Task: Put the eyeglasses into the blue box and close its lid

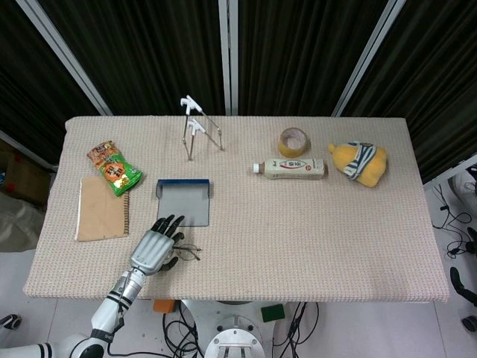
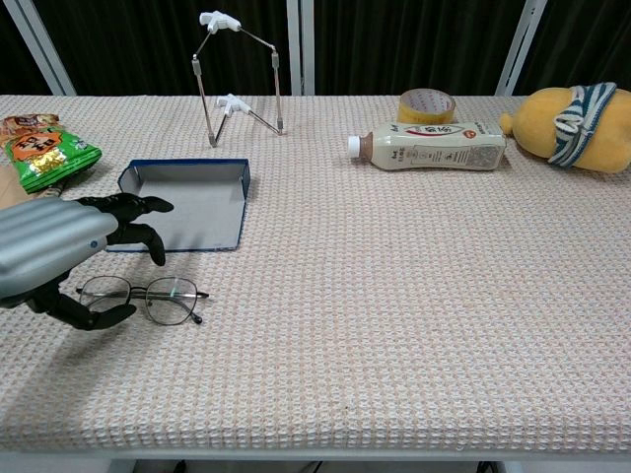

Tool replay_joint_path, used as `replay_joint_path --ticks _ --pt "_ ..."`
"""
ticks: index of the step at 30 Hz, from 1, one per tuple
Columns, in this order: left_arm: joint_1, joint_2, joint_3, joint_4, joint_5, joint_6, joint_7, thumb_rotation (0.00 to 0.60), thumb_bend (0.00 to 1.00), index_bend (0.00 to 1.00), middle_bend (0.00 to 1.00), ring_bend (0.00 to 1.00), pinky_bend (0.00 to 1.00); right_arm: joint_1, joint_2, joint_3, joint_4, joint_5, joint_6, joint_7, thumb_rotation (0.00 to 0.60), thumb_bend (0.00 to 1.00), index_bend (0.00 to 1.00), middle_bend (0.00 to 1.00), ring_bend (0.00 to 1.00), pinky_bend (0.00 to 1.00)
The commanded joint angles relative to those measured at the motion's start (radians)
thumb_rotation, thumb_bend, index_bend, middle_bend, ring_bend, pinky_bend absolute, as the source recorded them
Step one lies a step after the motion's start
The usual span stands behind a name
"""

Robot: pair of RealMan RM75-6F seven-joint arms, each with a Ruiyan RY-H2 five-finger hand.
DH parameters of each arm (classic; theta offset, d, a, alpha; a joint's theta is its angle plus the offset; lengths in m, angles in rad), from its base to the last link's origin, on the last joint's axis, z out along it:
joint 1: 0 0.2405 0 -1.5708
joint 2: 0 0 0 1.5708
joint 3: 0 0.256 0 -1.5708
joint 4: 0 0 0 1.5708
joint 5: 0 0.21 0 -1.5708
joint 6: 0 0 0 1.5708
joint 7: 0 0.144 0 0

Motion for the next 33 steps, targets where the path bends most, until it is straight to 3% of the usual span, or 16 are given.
replay_joint_path --ticks 1,5,33 --pt "-0.006 -0.006 0.002 0.01 -0.004 0.006 -0.009 0.578 0.3 0.37 0.04 0.0 0.14 0.001 -0.001 -0.001 0.0 -0.002 -0.001 -0.002 0.6 0.43 0.0 0.0 0.0 0.0" --pt "-0.013 -0.011 0.009 0.018 -0.009 0.013 -0.018 0.598 0.31 0.43 0.04 0.0 0.14 0.0 -0.001 -0.002 0.001 -0.002 -0.003 -0.007 0.6 0.43 0.0 0.0 0.0 0.0" --pt "-0.074 -0.048 0.026 0.04 -0.087 0.02 0.008 0.6 0.37 0.51 0.04 0.0 0.14 0.008 -0.019 -0.002 0.039 0.016 -0.035 0.015 0.6 0.43 0.0 0.0 0.0 0.0"
